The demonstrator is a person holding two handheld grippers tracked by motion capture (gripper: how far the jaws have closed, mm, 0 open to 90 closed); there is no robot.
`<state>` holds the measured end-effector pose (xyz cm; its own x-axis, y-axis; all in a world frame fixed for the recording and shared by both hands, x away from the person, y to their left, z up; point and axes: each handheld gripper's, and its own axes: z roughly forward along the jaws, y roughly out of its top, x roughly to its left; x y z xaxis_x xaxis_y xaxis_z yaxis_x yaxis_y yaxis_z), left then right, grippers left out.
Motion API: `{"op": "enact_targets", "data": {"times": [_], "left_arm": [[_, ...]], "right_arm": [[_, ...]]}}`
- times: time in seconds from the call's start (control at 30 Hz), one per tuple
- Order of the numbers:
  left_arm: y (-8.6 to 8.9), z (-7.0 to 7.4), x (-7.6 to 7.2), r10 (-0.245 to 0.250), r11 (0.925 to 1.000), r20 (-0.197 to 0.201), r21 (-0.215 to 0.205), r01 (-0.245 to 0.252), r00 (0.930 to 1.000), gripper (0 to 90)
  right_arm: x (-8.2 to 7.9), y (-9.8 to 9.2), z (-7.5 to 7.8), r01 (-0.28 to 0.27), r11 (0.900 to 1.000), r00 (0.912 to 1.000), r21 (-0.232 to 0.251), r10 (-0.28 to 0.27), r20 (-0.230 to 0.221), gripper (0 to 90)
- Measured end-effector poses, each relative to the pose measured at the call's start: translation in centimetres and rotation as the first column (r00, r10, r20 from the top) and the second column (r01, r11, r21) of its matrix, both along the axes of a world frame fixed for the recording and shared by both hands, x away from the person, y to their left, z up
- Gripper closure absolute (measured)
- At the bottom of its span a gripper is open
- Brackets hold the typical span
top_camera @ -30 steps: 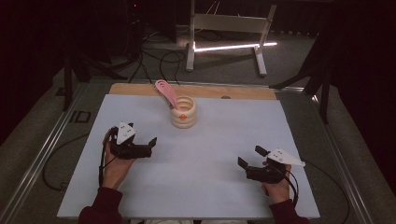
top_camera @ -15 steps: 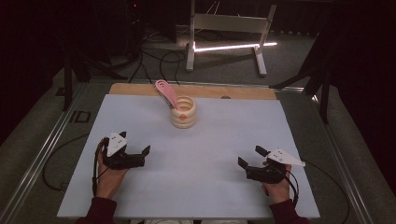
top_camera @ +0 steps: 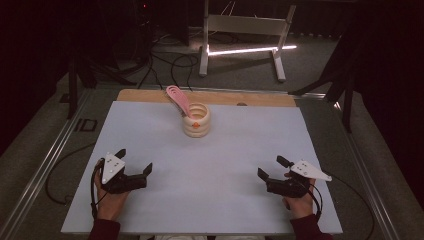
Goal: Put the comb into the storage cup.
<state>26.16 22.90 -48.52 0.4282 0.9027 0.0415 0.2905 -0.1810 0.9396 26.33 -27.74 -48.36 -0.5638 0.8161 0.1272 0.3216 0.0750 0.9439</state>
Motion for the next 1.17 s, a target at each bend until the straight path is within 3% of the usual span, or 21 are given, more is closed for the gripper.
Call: {"op": "enact_targets", "data": {"times": [0.13,0.43,0.7,1.17], "left_arm": [[0.9,0.2,-0.5,0.019,0.9993,0.016,-0.033,-0.018,0.9997,0.3],[2.1,0.5,-1.4,0.042,0.9976,0.047,-0.057,-0.039,0.998,0.3],[2.0,0.0,-1.9,0.029,0.9995,0.049,-0.011,-0.028,0.9984,0.3],[1.6,0.1,-1.9,0.014,0.9997,0.053,-0.022,-0.012,0.9985,0.3]], "right_arm": [[-0.2,-0.2,0.1,-0.002,1.0,0.9998,0.005,0.002,0.02,9.3],[-0.5,-0.6,0.2,0.022,1.0,0.9988,0.002,-0.022,0.043,9.3],[-0.4,-0.3,0.0,0.062,0.998,0.9968,-0.022,-0.061,0.052,9.3],[-0.4,0.2,-0.3,0.057,0.998,0.9972,-0.041,-0.055,0.051,9.3]]}}
